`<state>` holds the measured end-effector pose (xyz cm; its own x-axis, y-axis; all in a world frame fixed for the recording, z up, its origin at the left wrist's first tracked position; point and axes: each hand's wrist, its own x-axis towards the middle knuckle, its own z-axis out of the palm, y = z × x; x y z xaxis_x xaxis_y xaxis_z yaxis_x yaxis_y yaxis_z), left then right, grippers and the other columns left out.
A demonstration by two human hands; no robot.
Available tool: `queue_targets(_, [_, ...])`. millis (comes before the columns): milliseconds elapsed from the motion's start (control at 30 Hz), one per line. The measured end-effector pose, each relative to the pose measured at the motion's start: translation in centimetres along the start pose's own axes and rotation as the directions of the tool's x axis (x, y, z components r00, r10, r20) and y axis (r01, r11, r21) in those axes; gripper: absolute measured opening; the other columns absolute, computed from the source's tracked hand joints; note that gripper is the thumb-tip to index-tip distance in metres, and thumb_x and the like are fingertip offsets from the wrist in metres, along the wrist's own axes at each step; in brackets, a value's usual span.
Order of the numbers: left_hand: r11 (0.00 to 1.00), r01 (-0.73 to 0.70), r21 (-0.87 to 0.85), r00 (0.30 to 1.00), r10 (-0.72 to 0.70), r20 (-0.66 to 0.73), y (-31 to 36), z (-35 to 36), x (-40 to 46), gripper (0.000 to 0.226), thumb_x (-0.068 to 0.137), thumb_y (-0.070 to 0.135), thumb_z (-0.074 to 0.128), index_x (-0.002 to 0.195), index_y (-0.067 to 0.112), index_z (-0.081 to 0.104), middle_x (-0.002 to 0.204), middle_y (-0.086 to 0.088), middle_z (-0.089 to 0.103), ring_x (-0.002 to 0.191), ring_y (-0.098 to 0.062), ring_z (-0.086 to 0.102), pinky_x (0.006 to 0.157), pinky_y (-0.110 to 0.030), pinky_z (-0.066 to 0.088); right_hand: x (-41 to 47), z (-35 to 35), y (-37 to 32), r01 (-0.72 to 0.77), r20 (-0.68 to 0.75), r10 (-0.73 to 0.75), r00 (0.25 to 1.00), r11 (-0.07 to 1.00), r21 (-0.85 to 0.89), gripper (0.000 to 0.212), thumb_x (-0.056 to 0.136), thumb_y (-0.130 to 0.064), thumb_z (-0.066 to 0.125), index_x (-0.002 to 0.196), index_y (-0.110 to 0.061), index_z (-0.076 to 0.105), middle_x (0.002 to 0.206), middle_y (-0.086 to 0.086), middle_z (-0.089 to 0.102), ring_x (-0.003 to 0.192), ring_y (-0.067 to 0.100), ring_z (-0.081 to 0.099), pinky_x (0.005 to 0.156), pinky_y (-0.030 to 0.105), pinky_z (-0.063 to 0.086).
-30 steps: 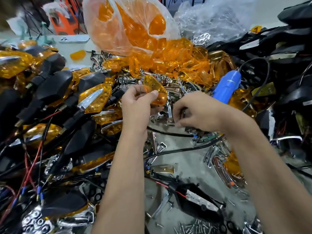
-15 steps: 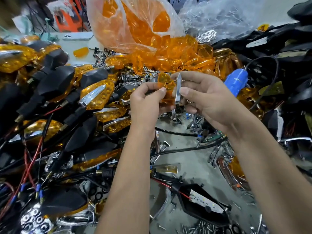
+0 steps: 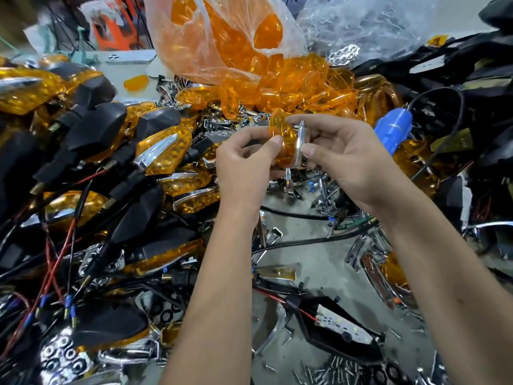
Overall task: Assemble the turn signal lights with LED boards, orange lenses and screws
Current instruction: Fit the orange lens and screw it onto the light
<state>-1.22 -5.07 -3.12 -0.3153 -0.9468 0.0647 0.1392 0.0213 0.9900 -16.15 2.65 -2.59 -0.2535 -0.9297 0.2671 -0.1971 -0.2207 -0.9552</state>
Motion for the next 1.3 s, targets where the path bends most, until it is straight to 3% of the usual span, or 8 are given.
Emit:
queue_targets(233, [0.991,-0.1,0.094,0.995,0.099,0.011,-0.3,0.1,0.0,0.015,0.092,0.012,0.075,0.088,0.026,0.076,0.073,-0.002,0.076,0.07,-0.02,0.074,0.057,-0.027,0.058,0.0,0.2,0.2,-0.029,-0.055,0.023,0.998,0.994,-0.107,0.027,0.093,0.009,0.068,0.104,-0.016,0.068,0.089,0.001,0.069,0.086,0.013,0.067,0.084,0.027,0.058])
queue_targets(433, [0.963,-0.132,0.236,0.988,0.148,-0.051,-1.0,0.5,0.0,0.01,0.09,0.014,0.076,0.085,0.022,0.072,0.071,-0.002,0.075,0.067,-0.022,0.075,0.066,-0.051,0.064,0.1,0.7,-0.4,-0.052,-0.044,0.042,0.998,0.968,-0.247,0.013,0.096,0.006,0.065,0.095,-0.005,0.071,0.092,0.015,0.073,0.08,0.022,0.071,0.082,0.034,0.063])
queue_targets(500, [0.967,-0.117,0.224,0.985,0.141,-0.094,-1.1,0.5,0.2,0.005,0.089,0.015,0.075,0.087,0.018,0.072,0.072,-0.002,0.075,0.069,-0.022,0.075,0.067,-0.051,0.064,0.1,0.3,-0.9,-0.029,0.024,0.043,0.999,0.903,-0.428,0.009,0.091,-0.005,0.074,0.089,-0.014,0.073,0.085,0.007,0.073,0.077,0.021,0.07,0.078,0.035,0.061])
queue_targets(600, [0.976,-0.089,0.2,0.981,0.121,-0.154,-1.2,0.5,0.3,0.003,0.088,0.017,0.075,0.087,0.016,0.072,0.074,-0.002,0.075,0.073,-0.025,0.075,0.072,-0.053,0.063,-0.1,0.3,-1.5,0.054,0.254,0.161,0.954,0.739,-0.671,0.015,0.079,-0.026,0.089,0.081,-0.024,0.074,0.073,-0.008,0.07,0.068,0.006,0.065,0.063,0.014,0.047])
queue_targets(700, [0.977,-0.084,0.198,0.979,0.117,-0.165,-1.3,0.6,0.5,0.005,0.088,0.017,0.075,0.086,0.018,0.071,0.073,0.0,0.074,0.07,-0.021,0.074,0.07,-0.052,0.064,-0.1,1.2,-1.5,0.104,0.311,0.274,0.91,0.575,-0.811,0.028,0.075,-0.036,0.092,0.074,-0.027,0.065,0.069,-0.01,0.066,0.063,0.006,0.06,0.054,0.017,0.039])
queue_targets(867, [0.985,-0.072,0.159,0.978,0.101,-0.184,-1.2,0.7,0.6,0.009,0.089,0.011,0.076,0.085,0.016,0.07,0.067,0.006,0.07,0.061,-0.006,0.068,0.055,-0.03,0.06,0.2,1.1,-1.5,0.069,0.287,0.349,0.892,0.523,-0.85,0.031,0.082,-0.022,0.087,0.067,-0.022,0.06,0.063,-0.005,0.067,0.055,0.008,0.057,0.054,0.016,0.039])
queue_targets(1133, [1.0,0.0,0.025,0.982,0.005,-0.189,-0.7,0.8,0.7,0.012,0.092,0.008,0.074,0.082,0.012,0.067,0.064,0.005,0.067,0.058,-0.019,0.068,0.054,-0.028,0.057,-0.1,1.7,-1.4,0.065,0.266,0.38,0.886,0.465,-0.883,0.014,0.084,-0.032,0.083,0.086,-0.021,0.074,0.082,-0.004,0.069,0.077,0.016,0.064,0.071,0.035,0.054])
queue_targets(1300, [0.999,0.019,-0.025,0.978,-0.024,-0.206,-0.6,0.8,0.9,0.01,0.091,0.008,0.074,0.086,0.009,0.066,0.078,-0.01,0.069,0.062,-0.025,0.068,0.053,-0.025,0.055,-0.1,0.4,-2.0,0.018,0.271,0.337,0.902,0.597,-0.802,0.011,0.092,-0.021,0.076,0.084,-0.023,0.069,0.072,-0.009,0.067,0.064,-0.002,0.062,0.057,0.016,0.045])
